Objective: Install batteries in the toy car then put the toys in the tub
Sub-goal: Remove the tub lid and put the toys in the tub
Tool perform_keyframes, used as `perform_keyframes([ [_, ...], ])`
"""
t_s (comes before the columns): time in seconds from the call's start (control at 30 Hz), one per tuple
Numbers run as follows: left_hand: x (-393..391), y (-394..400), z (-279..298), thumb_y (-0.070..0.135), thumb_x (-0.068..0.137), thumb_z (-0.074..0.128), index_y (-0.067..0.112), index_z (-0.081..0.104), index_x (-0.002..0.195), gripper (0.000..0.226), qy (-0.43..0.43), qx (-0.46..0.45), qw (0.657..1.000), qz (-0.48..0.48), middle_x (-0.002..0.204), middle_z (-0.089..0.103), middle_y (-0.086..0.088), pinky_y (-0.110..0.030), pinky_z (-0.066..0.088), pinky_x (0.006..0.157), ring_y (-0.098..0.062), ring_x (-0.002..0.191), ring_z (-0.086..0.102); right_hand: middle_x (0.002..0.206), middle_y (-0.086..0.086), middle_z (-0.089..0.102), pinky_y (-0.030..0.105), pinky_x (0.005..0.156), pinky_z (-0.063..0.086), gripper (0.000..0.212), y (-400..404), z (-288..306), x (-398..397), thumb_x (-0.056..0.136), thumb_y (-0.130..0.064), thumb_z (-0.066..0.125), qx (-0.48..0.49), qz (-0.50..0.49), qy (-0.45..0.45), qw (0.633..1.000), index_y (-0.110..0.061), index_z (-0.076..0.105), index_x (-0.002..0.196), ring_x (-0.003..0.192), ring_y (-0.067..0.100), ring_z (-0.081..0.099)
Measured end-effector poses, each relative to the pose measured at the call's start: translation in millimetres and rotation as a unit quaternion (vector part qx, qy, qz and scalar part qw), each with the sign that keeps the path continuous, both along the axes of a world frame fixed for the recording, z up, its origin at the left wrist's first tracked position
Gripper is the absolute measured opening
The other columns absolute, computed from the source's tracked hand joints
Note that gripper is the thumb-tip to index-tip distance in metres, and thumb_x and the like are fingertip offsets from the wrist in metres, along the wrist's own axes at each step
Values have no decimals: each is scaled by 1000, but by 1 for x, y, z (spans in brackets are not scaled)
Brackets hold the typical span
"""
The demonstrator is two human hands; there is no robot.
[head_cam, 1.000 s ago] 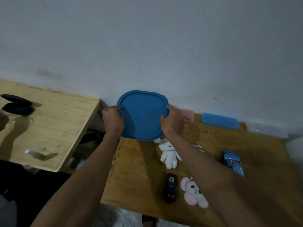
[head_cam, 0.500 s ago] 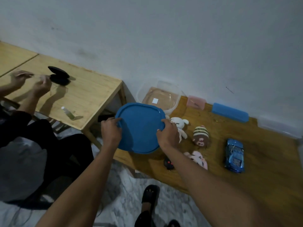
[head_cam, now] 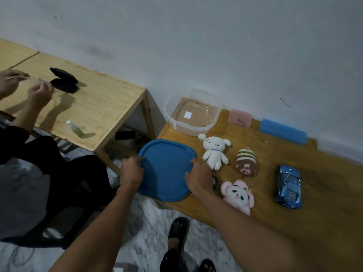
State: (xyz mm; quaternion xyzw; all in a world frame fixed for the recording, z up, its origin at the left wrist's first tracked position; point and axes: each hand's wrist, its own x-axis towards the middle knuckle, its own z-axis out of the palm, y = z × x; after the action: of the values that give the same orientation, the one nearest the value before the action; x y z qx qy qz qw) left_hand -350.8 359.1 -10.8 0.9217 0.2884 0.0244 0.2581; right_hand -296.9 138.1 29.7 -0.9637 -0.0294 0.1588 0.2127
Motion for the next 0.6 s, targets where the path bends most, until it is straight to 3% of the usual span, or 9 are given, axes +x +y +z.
perform_keyframes([
  [0.17,2,-10,5,4,86,61,12,71,122,38,8,31,999,6,129,61,-15,-50,48,96,-41,114,52,121,9,65,37,83,53,37,2,17,9,96,-28,59,-25,29,-15,999,-19,57,132,111,28,62],
  [0.33,32,-54,42,23,93,65,15,67,128,37,-50,8,998,-47,137,56,-13,-51,47,100,-36,126,47,116,6,69,35,79,51,34,-17,53,21,97,-34,56,33,-20,-80,996,-21,60,128,106,27,65],
  [0.5,65,-118,66,30,93,68,21,57,140,48,-94,-62,984,-140,133,58,-13,-43,50,95,-32,122,54,122,1,67,35,83,53,37,-66,68,37,94,-31,62,59,-116,-116,985,-25,59,130,109,23,63],
  [0.6,81,-150,59,38,94,66,26,42,151,64,-67,-99,973,-197,134,55,-18,-42,49,93,-34,120,53,124,2,64,38,88,53,37,-98,65,44,93,-33,63,30,-156,-109,981,-25,59,129,112,23,59],
])
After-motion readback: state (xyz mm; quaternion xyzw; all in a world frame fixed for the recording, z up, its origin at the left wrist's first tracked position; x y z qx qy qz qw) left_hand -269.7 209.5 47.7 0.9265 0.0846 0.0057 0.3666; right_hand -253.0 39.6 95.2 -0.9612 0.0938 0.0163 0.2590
